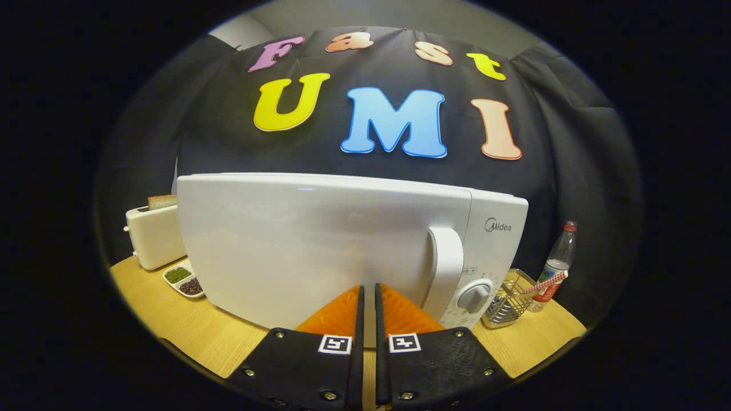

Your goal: Open the microwave, put the food inside, and close the microwave door.

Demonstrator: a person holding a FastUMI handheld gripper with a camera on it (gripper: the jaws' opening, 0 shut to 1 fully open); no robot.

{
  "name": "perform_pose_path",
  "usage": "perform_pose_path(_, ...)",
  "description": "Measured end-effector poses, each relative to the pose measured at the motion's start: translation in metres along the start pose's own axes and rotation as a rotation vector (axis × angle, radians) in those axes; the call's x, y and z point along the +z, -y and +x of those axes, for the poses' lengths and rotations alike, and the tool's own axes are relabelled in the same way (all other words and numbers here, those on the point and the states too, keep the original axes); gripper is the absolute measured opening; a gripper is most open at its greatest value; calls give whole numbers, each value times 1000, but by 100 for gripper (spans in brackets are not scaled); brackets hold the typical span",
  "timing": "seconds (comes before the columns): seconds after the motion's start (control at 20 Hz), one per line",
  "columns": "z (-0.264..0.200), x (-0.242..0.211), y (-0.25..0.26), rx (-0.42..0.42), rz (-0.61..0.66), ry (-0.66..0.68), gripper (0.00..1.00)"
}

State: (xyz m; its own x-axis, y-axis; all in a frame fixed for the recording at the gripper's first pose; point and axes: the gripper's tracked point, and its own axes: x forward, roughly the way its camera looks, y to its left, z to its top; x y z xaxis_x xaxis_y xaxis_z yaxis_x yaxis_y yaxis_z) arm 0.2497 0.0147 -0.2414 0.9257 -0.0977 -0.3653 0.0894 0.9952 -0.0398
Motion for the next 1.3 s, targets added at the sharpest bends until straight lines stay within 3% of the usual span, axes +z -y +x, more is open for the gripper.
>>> perform_pose_path(0.4,-98,45,-23,58,-83,141,9)
perform_pose_path(0.7,-188,70,-24,158,22,230,6)
perform_pose_path(1.05,-247,96,17,195,123,275,6)
perform_pose_path(1.3,-287,115,35,194,121,348,6)
